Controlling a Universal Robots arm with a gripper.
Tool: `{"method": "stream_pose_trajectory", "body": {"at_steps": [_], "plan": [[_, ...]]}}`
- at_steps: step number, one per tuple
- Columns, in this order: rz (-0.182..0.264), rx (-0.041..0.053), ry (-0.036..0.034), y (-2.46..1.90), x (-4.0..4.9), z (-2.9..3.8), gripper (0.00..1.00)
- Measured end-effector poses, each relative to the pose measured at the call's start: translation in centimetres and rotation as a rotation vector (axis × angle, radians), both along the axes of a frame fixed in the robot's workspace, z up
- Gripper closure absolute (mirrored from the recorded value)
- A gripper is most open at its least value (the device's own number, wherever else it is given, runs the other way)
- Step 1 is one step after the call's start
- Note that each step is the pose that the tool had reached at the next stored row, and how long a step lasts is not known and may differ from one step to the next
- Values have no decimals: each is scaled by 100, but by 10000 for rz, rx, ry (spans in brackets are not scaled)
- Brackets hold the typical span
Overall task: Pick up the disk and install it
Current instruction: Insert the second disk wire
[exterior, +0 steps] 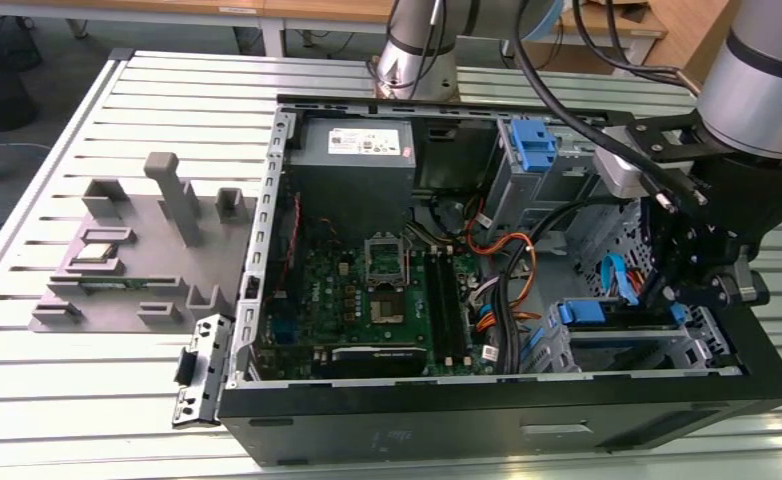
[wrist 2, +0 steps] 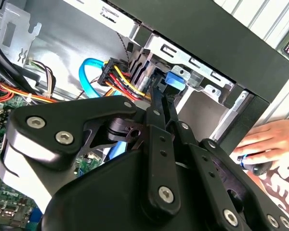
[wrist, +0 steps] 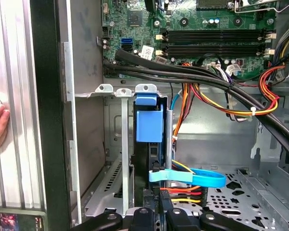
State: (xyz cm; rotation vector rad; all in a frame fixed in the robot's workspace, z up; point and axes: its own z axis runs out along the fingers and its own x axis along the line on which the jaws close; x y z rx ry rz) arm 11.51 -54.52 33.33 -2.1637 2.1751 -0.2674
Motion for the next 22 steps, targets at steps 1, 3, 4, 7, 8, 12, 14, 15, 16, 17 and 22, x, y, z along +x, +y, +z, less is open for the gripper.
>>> {"method": "stream_pose_trajectory", "body": {"at_steps": [1,3,4,7,8,12,14,15,16,17,22], "plan": [[0,45,0,-1,5,0,84],[-2,59,0,-1,6,-1,84],[-4,67,1,-1,6,0,84],[-7,88,1,-7,7,-1,84],[-8,94,1,-11,7,-1,84],[-34,141,1,-26,7,-1,84],[-48,179,1,-28,7,-1,84],[-56,201,1,-29,7,-1,84],[-64,223,0,-31,7,-2,84],[-75,231,0,-32,7,-2,84],[-154,237,0,-37,5,-11,84]]}}
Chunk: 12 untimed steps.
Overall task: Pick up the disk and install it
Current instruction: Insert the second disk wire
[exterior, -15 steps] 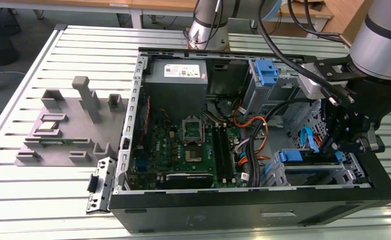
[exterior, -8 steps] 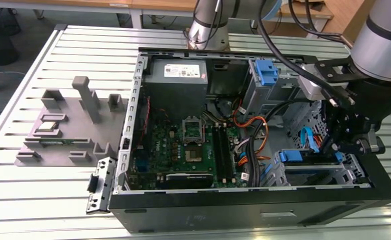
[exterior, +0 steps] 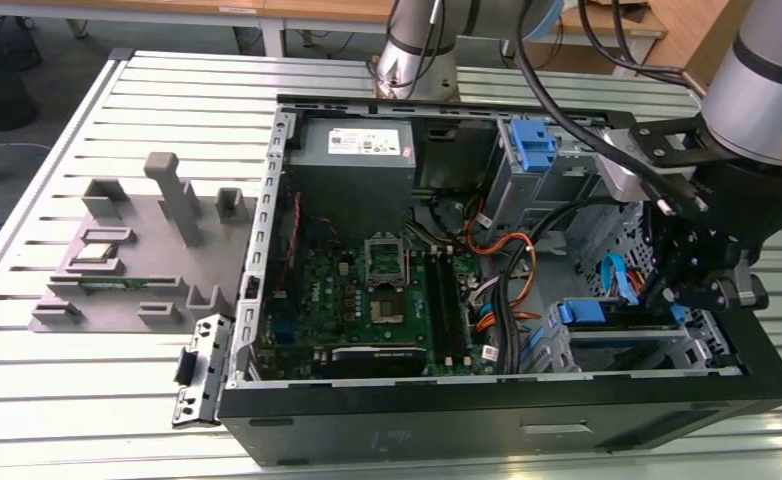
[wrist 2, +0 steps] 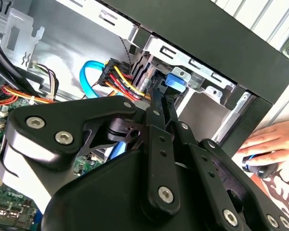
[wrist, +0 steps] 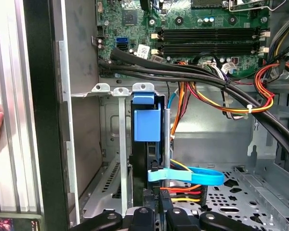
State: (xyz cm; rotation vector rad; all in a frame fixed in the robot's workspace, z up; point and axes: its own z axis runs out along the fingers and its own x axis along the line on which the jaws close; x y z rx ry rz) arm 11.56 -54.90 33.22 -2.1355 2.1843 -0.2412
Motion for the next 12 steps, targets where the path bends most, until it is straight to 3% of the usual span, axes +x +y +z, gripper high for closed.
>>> {"method": "stream_pose_trajectory", "body": {"at_steps": [12], "plan": [[-209,10,0,-2,-8,-43,84]]}}
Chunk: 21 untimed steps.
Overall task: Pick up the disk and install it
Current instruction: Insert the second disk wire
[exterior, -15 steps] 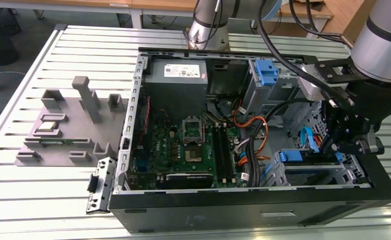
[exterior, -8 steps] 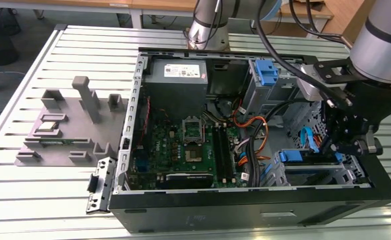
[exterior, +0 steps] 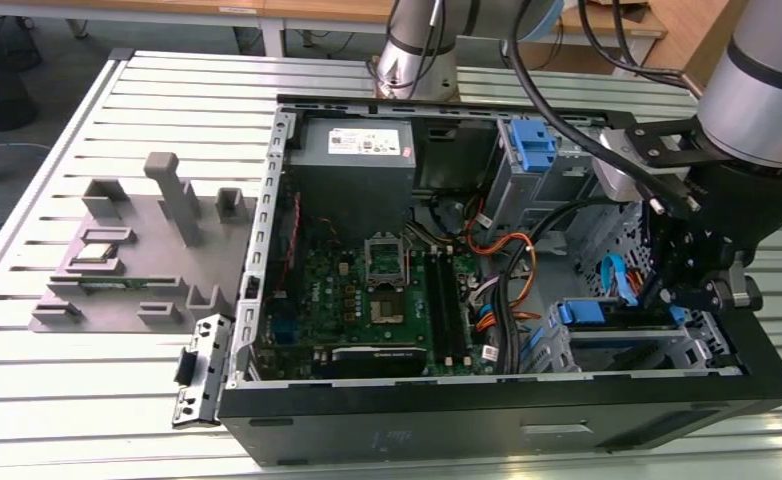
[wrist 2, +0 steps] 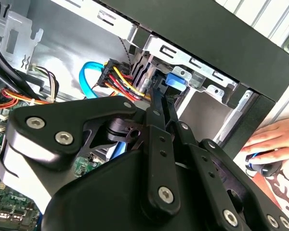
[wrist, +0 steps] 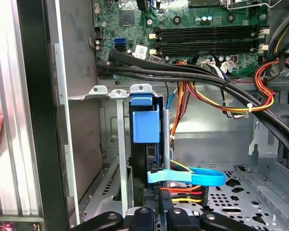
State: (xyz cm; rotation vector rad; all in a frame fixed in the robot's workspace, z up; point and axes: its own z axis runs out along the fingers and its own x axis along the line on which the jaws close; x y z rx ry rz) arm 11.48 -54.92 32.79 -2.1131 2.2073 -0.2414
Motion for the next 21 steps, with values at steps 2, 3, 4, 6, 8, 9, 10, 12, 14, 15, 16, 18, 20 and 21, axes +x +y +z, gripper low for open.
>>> {"method": "stream_pose_trajectory", "body": {"at_steps": [2,3,4,6,8,9,10,12,14,15,16,18,20,21], "plan": [[-1,4,0,1,0,-2,84],[-1,4,0,1,0,-2,84],[-2,4,0,1,0,-2,84],[-1,23,0,2,1,4,84],[-2,41,3,2,2,16,84],[-2,46,4,2,3,24,84],[-2,42,5,2,3,35,84],[-2,37,11,2,6,60,84],[-2,51,13,1,7,73,84],[-1,66,15,1,9,74,84],[-1,70,14,2,10,74,84],[-2,71,15,2,10,75,84],[-2,159,16,-1,9,77,84],[-2,244,14,-3,10,75,84]]}}
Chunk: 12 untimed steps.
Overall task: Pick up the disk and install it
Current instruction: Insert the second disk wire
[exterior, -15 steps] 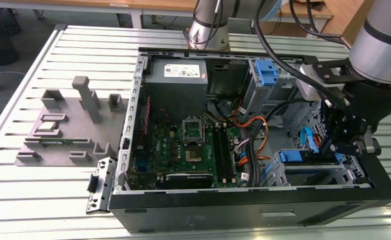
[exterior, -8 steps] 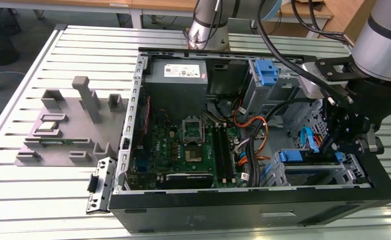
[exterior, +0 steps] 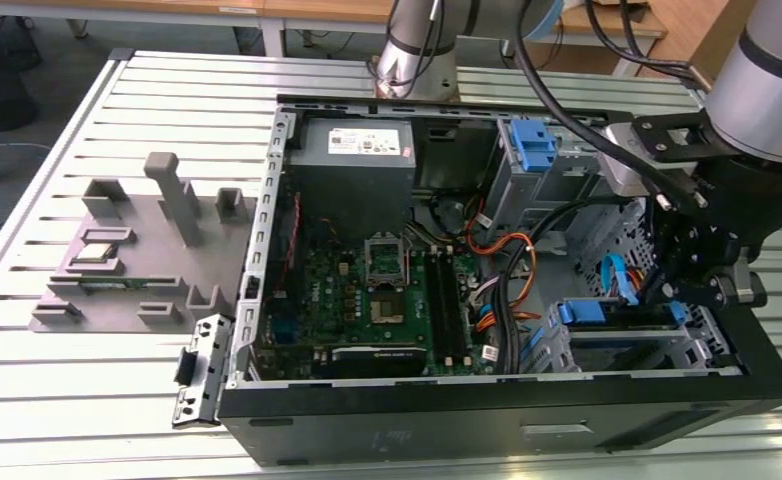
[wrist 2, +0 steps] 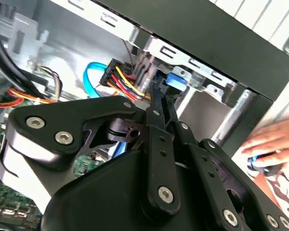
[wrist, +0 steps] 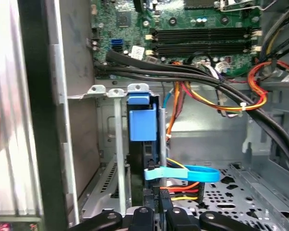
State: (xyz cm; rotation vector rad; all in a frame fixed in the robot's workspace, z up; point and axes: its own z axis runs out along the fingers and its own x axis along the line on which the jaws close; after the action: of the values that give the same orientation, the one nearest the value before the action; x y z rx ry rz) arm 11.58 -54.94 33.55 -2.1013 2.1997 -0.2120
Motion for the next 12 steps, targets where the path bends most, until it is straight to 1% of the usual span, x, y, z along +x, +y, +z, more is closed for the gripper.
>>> {"method": "stream_pose_trajectory", "body": {"at_steps": [3,6,10,12], "plan": [[1,63,1,-9,0,0,84],[1,112,1,-30,2,-1,84],[1,217,1,-57,2,-7,84],[1,294,1,-69,2,-16,84]]}}
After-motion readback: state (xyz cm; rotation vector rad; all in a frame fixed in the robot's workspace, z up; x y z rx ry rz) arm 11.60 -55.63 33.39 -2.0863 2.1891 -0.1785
